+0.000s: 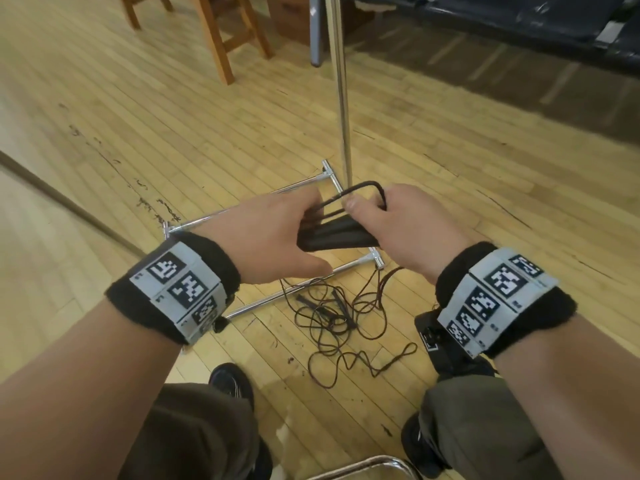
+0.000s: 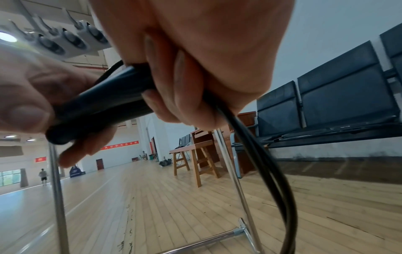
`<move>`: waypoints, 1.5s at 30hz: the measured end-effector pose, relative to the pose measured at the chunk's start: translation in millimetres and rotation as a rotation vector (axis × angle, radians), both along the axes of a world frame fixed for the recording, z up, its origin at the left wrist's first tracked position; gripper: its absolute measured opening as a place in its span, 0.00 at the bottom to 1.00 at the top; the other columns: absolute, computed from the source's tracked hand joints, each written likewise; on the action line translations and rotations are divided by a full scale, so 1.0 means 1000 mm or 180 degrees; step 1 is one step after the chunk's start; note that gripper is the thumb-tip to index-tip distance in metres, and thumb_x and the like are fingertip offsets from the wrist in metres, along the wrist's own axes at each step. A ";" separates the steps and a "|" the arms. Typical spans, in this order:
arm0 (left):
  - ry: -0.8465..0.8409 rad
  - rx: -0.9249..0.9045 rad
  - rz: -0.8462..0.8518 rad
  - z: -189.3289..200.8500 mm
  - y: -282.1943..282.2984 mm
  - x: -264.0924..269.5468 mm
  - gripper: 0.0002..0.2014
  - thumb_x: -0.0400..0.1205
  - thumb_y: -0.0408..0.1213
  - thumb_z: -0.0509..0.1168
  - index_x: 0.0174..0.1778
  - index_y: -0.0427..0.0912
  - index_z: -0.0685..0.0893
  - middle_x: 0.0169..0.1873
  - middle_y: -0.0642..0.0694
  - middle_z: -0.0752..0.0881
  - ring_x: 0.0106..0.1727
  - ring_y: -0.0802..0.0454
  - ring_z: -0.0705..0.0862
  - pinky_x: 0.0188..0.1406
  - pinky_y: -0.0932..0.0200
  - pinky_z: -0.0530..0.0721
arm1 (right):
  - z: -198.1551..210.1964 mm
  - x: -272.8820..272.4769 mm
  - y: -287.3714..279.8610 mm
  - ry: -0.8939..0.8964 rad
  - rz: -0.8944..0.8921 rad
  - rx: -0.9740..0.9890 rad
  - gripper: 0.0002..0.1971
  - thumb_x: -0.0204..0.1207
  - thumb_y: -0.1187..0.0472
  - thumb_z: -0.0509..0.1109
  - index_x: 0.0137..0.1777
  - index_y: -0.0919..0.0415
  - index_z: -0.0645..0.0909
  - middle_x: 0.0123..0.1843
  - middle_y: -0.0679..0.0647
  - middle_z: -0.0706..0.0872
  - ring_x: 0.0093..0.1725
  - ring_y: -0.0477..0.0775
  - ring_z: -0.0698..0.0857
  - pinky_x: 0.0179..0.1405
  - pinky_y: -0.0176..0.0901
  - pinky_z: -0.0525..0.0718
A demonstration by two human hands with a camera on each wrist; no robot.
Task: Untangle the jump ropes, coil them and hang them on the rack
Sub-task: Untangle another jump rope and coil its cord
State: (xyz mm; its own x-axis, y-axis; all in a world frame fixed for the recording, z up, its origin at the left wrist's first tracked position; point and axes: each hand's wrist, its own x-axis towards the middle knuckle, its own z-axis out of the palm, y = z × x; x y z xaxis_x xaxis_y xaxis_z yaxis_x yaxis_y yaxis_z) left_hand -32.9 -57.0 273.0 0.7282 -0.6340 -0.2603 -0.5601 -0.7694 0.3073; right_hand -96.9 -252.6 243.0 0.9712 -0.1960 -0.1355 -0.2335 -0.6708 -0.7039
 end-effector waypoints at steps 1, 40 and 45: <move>-0.0013 0.0084 -0.0093 -0.002 0.000 -0.003 0.25 0.73 0.64 0.78 0.55 0.61 0.72 0.41 0.58 0.82 0.40 0.61 0.81 0.35 0.58 0.79 | 0.000 0.000 0.005 0.0026 0.0105 0.0004 0.27 0.85 0.36 0.62 0.45 0.60 0.85 0.33 0.52 0.86 0.33 0.53 0.84 0.35 0.53 0.83; 0.0618 0.0211 -0.0246 -0.039 0.014 0.006 0.11 0.84 0.45 0.69 0.56 0.55 0.73 0.37 0.53 0.83 0.33 0.58 0.81 0.28 0.64 0.73 | -0.014 0.020 0.034 0.0548 0.0886 0.0116 0.21 0.85 0.34 0.57 0.51 0.47 0.85 0.40 0.52 0.91 0.37 0.55 0.88 0.38 0.55 0.88; 0.0590 0.0319 -0.0380 -0.045 0.020 0.008 0.10 0.87 0.44 0.68 0.57 0.56 0.72 0.39 0.53 0.83 0.36 0.56 0.81 0.30 0.62 0.72 | -0.001 0.017 0.010 0.0930 0.1374 -0.0093 0.10 0.78 0.39 0.70 0.57 0.36 0.84 0.34 0.39 0.86 0.31 0.40 0.82 0.35 0.45 0.83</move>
State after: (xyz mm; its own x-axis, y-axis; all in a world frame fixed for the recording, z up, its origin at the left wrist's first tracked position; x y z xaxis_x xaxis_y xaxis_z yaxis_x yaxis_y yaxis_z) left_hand -25.2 -36.5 227.9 0.5835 -0.6770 -0.4485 -0.5900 -0.7329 0.3388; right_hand -79.6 -243.1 242.4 0.8869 0.2061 -0.4133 -0.1153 -0.7678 -0.6302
